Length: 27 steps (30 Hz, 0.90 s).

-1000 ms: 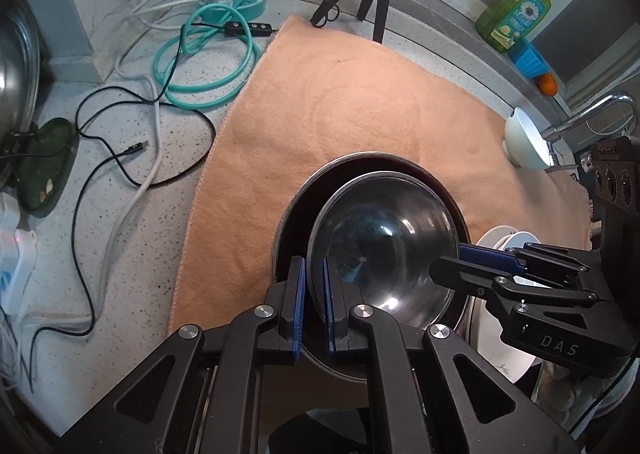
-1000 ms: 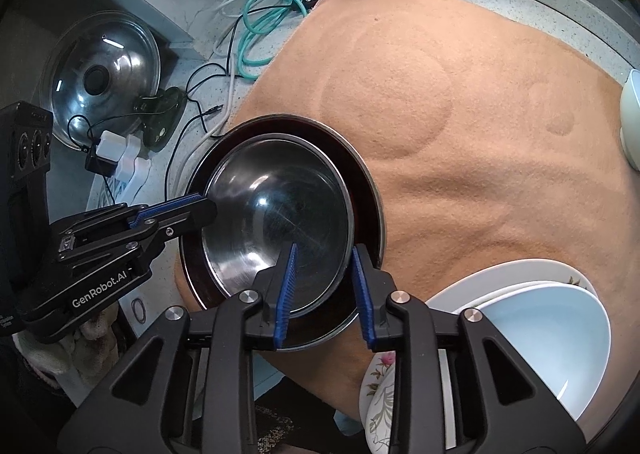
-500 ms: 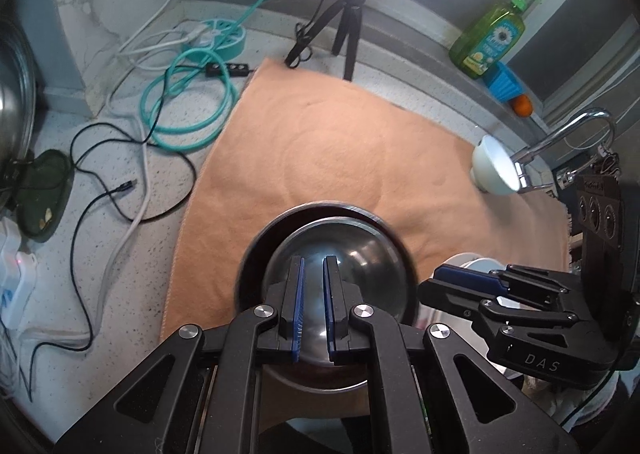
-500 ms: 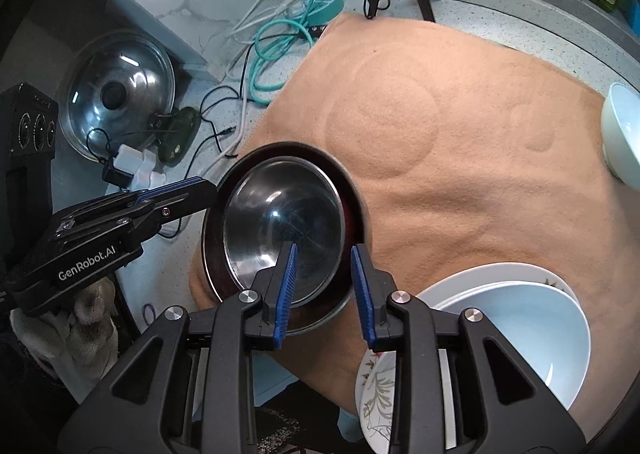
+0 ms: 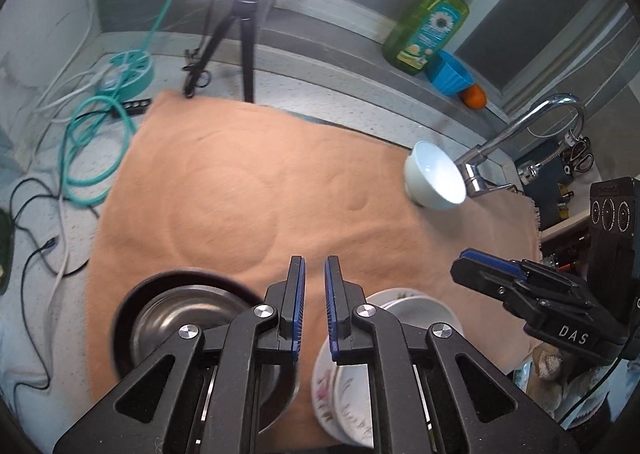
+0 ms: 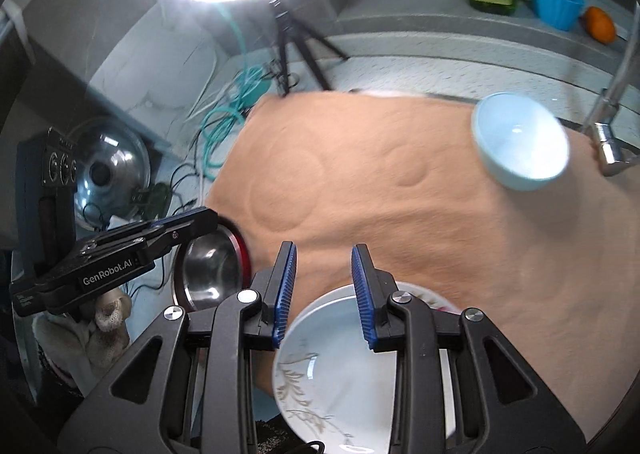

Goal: Organize plates and bowls
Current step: 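Move both tools to the light blue bowl rim and close on it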

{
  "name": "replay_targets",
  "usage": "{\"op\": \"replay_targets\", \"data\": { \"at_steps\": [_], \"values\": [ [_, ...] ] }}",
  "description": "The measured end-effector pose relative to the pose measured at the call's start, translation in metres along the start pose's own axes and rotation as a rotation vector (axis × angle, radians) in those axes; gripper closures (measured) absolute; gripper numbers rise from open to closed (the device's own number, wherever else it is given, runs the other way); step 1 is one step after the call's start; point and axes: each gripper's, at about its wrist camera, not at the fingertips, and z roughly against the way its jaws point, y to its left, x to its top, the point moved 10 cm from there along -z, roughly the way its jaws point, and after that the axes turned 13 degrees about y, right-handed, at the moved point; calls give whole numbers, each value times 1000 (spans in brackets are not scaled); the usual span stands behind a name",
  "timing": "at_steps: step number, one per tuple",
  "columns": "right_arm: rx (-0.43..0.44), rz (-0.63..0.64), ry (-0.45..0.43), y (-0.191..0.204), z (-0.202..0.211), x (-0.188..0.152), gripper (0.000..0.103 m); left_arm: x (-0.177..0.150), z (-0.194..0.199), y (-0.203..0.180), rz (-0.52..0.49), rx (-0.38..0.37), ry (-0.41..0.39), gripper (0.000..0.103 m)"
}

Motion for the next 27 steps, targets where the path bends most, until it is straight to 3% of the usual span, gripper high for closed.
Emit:
{"op": "replay_targets", "data": {
  "at_steps": [2, 13, 21, 27],
  "values": [
    [-7, -33, -26, -19, 11, 4, 61, 8, -6, -12, -9, -11, 4, 94],
    [-76, -201, -133, -141, 50, 35, 60, 66, -41, -78, -52, -43, 22, 93],
    [-67, -296, -105, -213, 38, 52, 60, 102, -86, -106, -67, -9, 91, 93],
    [-25, -334, -65, -231, 13, 63, 60, 117, -114, -118, -63, -2, 132, 93]
  ]
}}
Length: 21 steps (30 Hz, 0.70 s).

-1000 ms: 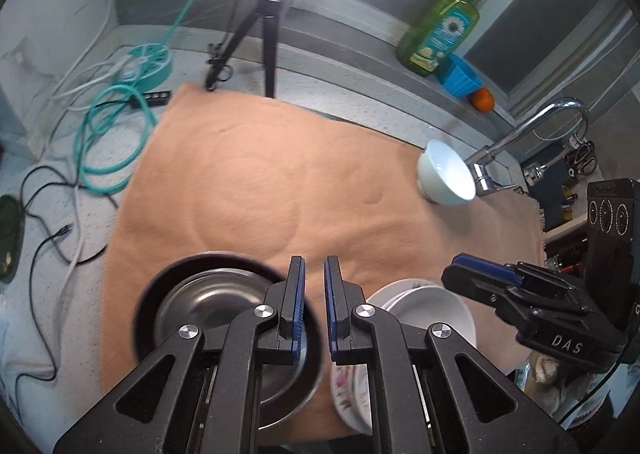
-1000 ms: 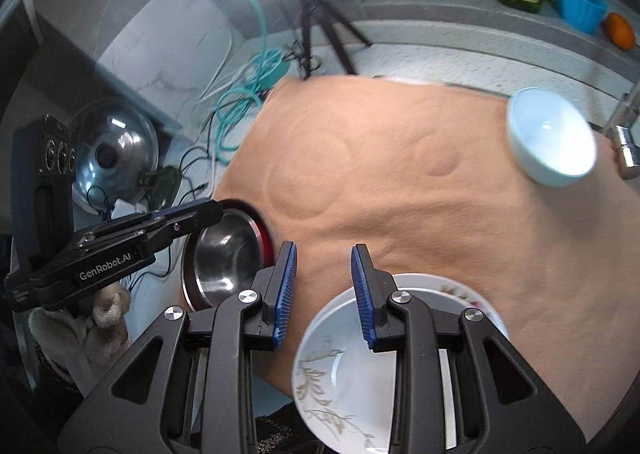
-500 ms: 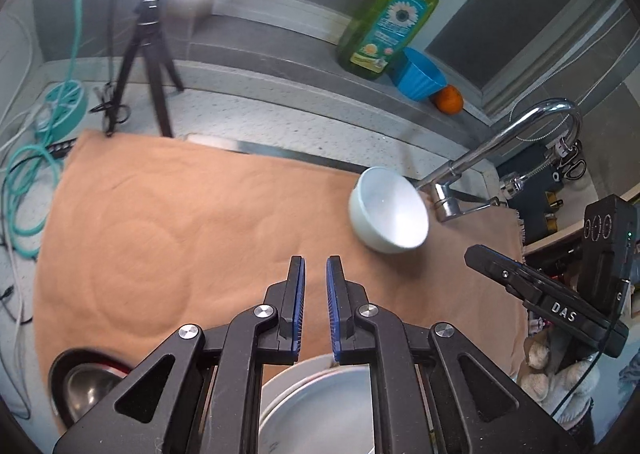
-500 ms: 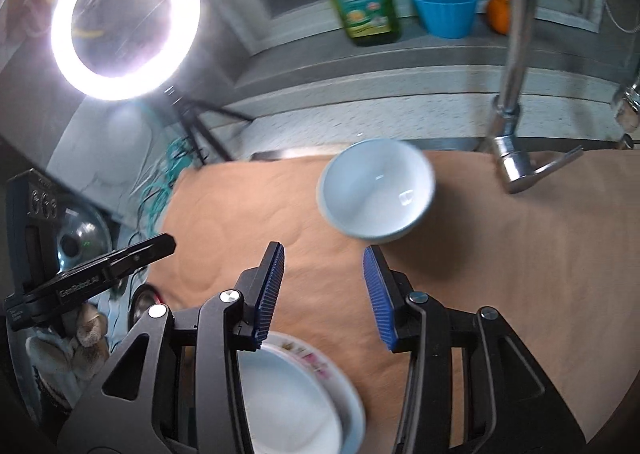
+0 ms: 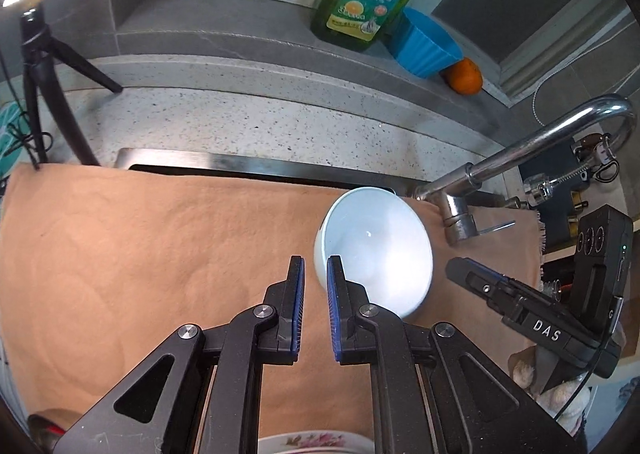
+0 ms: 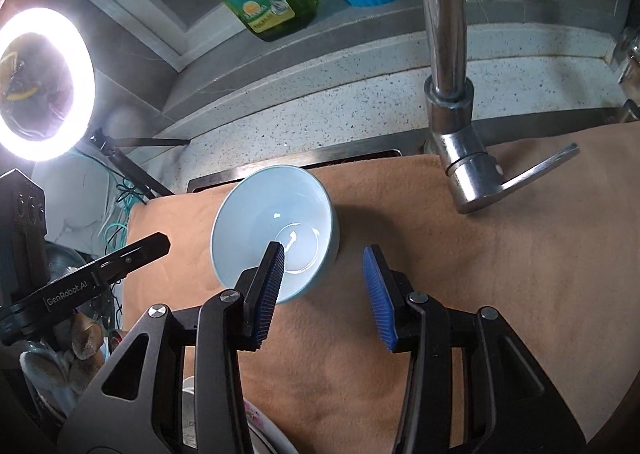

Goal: Organize plates and bowls
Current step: 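Move both tools to the light blue bowl rim and close on it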

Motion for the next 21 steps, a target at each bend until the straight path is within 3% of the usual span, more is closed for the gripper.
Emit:
{"op": "replay_targets", "data": {
  "at_steps": [12, 18, 21],
  "values": [
    [24, -17, 36, -3, -26, 11, 61, 19, -30, -4, 1, 11, 52, 93],
    [26, -17, 60, -2, -35, 14, 82, 19, -41, -4, -15, 19, 72, 93],
    [24, -15, 72, -1, -39, 14, 87, 19, -45, -4, -15, 15, 78, 96]
  ]
}}
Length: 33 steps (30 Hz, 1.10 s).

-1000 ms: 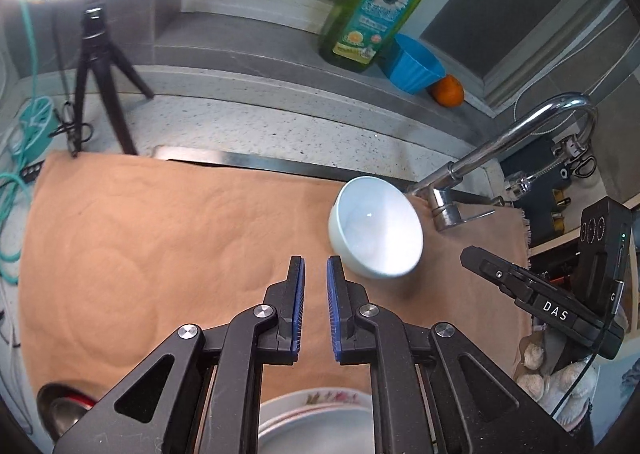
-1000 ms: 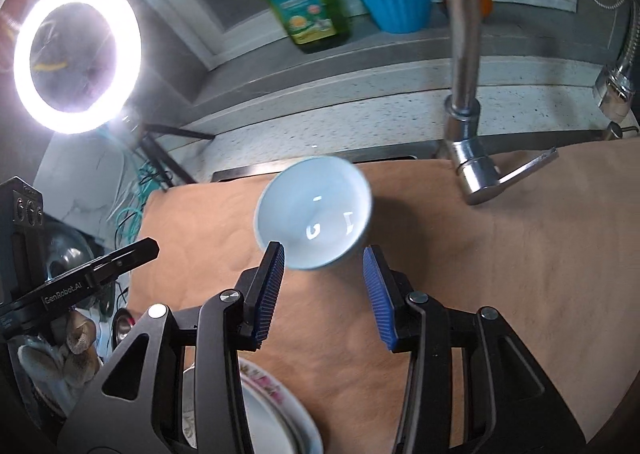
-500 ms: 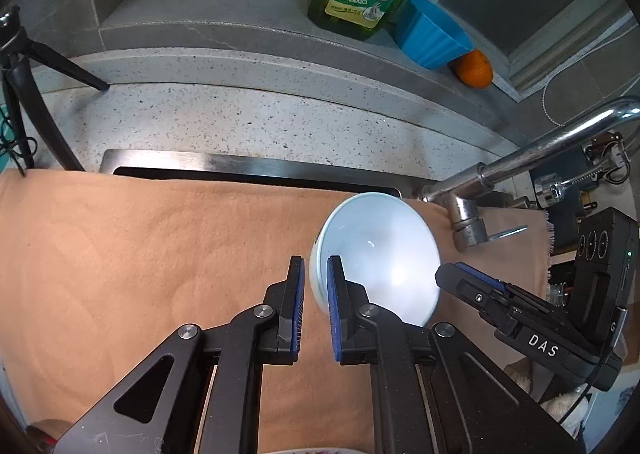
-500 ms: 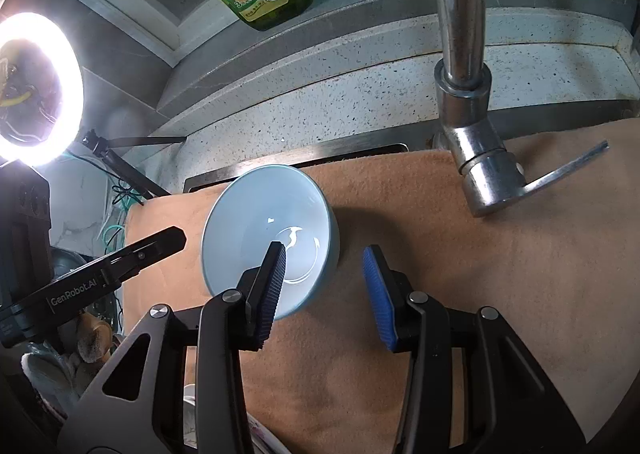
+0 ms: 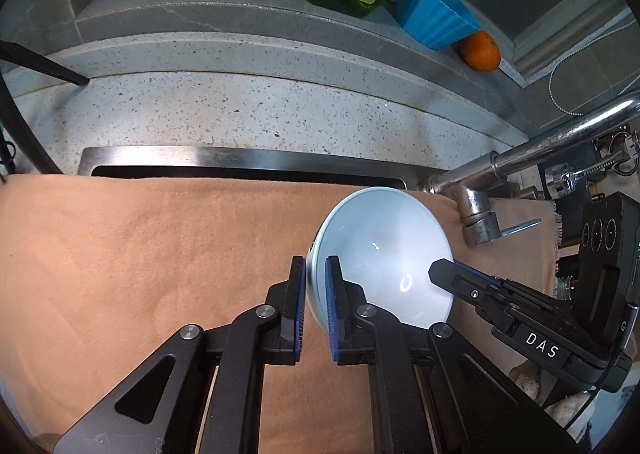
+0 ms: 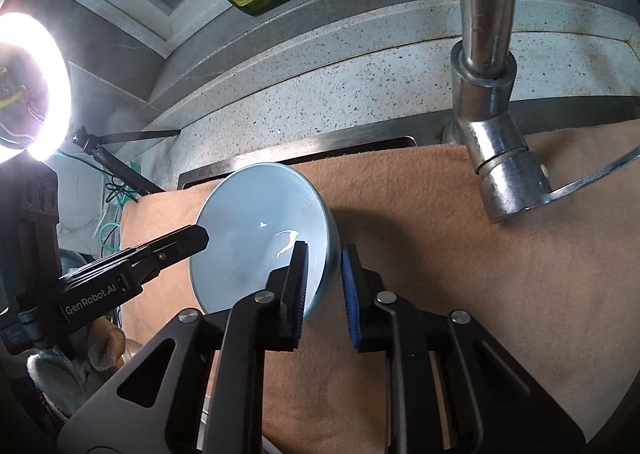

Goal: Organize plates and bowls
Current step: 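Move both tools to the light blue bowl rim and close on it, then lift the light blue bowl and carry it over the nested steel bowls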

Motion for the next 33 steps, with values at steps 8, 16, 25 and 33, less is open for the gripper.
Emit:
{"op": "replay_targets", "data": {
  "at_steps": [8, 16, 25, 33],
  "values": [
    [0, -16, 6, -1, -2, 0, 92, -2, 1, 2, 9, -4, 2, 97],
    [-1, -8, -9, 9, 8, -11, 93, -17, 21, 2, 2, -9, -32, 97],
    [9, 61, -35, 50, 31, -37, 93, -46, 59, 17, 16, -26, -92, 97],
    [28, 137, -46, 99, 43, -67, 93, -87, 100, 41, 35, -26, -163, 97]
  ]
}}
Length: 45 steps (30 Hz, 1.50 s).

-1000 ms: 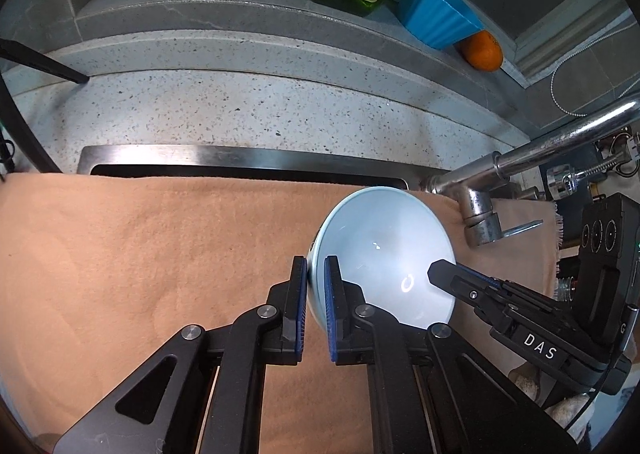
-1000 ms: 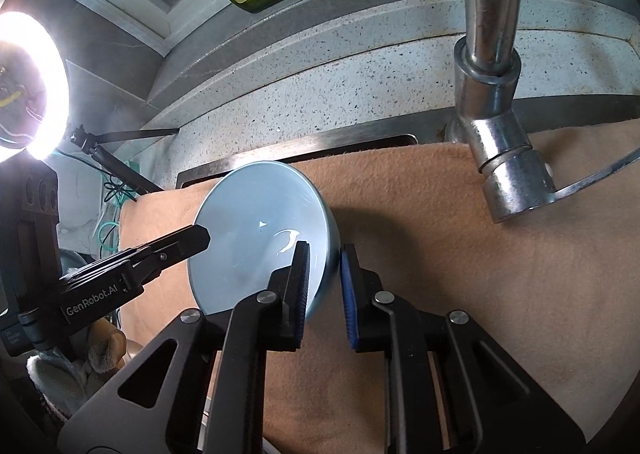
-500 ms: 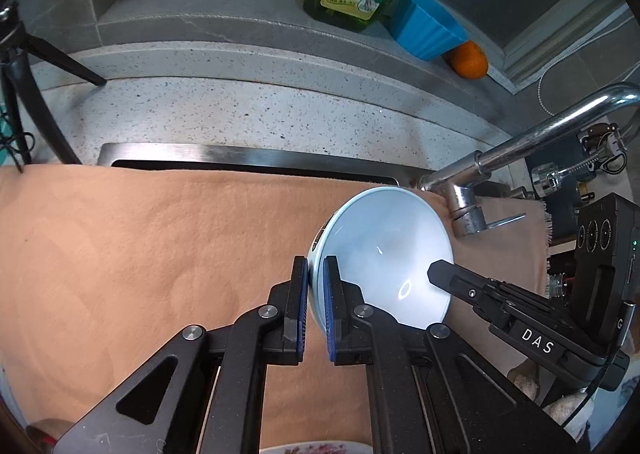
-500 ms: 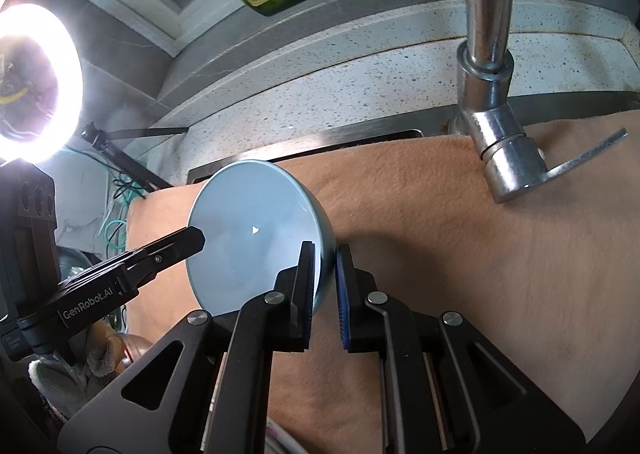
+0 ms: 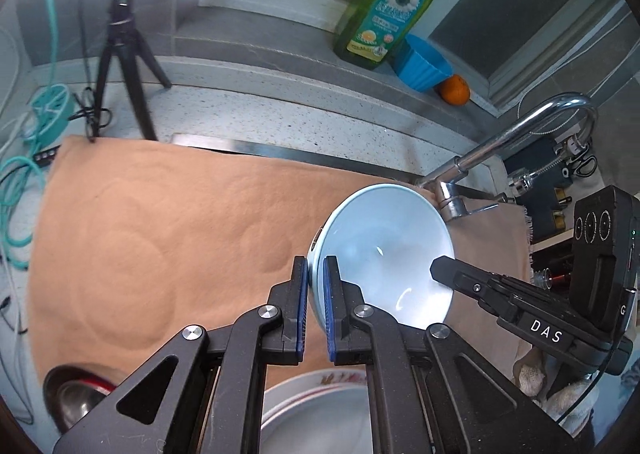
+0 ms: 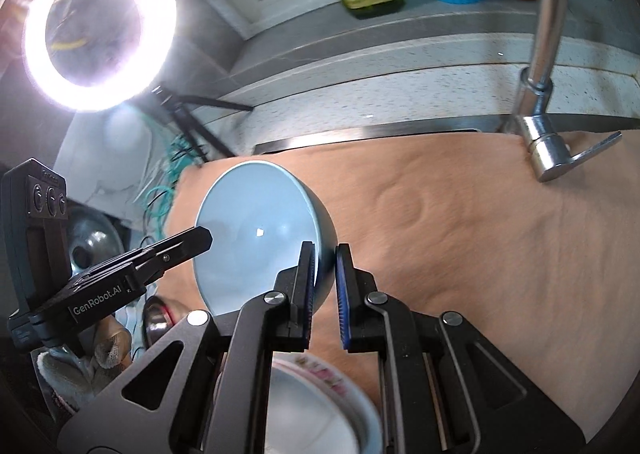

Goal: Organize plates and bowls
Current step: 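Lift the light blue bowl and carry it over the nested steel bowls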

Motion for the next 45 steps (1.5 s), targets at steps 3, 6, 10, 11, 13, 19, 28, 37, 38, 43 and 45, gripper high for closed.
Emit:
{"op": "replay_targets", "data": {
  "at_steps": [3, 6, 10, 11, 13, 19, 28, 37, 38, 43, 45],
  "values": [
    [14, 33, 2, 23, 1, -12, 93, -14, 17, 13, 15, 1, -25, 97],
    [26, 63, 9, 44, -1, -23, 93, -28, 32, 27, 35, 4, -43, 97],
    [42, 107, 23, 74, -5, -39, 93, -49, 47, 47, 67, 6, -60, 97],
    [45, 118, 27, 80, -7, -42, 93, -55, 50, 52, 73, 7, -63, 97],
    [51, 141, 40, 95, -12, -51, 93, -67, 57, 63, 87, 8, -68, 97],
    [61, 208, 71, 132, -25, -74, 93, -94, 74, 93, 135, 9, -86, 97],
    [61, 284, 142, 175, -55, -100, 92, -129, 82, 141, 223, 10, -86, 97],
    [42, 316, 209, 195, -92, -115, 92, -151, 74, 171, 290, 5, -59, 97],
    [40, 317, 213, 195, -94, -116, 92, -153, 72, 173, 293, 6, -55, 97],
    [23, 333, 240, 197, -107, -118, 92, -158, 69, 181, 313, -1, -47, 97],
    [15, 337, 245, 199, -111, -119, 92, -160, 66, 184, 321, -3, -42, 97]
  ]
}}
